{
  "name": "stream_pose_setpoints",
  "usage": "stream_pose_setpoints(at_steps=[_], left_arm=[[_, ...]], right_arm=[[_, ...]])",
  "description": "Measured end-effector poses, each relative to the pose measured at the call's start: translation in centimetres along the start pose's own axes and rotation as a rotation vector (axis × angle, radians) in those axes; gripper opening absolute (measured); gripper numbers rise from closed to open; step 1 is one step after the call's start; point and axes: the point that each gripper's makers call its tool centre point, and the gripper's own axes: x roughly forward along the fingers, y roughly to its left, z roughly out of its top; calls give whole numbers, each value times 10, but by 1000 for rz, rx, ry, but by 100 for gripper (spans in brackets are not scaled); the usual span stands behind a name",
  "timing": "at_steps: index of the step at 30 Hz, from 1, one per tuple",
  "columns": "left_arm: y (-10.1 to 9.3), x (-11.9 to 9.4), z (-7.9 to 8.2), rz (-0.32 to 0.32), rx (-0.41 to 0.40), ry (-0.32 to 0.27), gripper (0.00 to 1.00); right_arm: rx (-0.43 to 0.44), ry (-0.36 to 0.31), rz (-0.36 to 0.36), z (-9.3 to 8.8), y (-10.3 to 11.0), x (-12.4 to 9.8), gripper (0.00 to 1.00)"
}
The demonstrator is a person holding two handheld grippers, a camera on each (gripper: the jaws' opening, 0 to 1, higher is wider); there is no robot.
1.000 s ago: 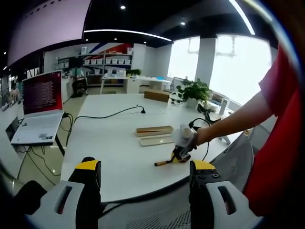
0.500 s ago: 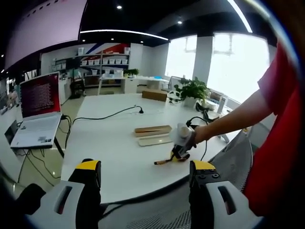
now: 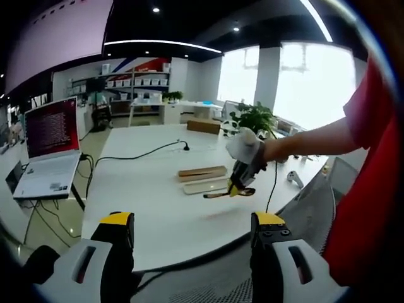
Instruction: Arrange the utensils inside the cutlery case until each visible utensil rests in its matching compartment.
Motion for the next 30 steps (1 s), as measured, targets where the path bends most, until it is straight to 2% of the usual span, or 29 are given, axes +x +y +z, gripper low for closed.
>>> stream_pose_setpoints(at_steps=[9, 12, 17, 20, 22, 25, 30], left_arm=[[3, -2, -1, 13, -4, -2, 76], [5, -3, -2, 17, -37, -13, 75], [6, -2, -5, 24, -21, 0, 75], [8, -3, -2, 38, 0, -13, 74], [8, -3, 0, 37, -8, -19, 74], [10, -1, -1, 35, -22, -18, 74], [10, 0, -2, 31, -25, -13, 74]], right_arm=[[-16, -20, -31, 19, -28, -45, 1], [-47, -12, -38, 20, -33, -53, 1], [-68, 4, -31, 21, -42, -61, 1], [-96, 7, -30, 23, -50, -68, 1], [-109, -4, -10, 26, -55, -73, 1], [-132, 15, 1, 25, -62, -74, 1], [-156, 37, -12, 25, -80, -74, 1]])
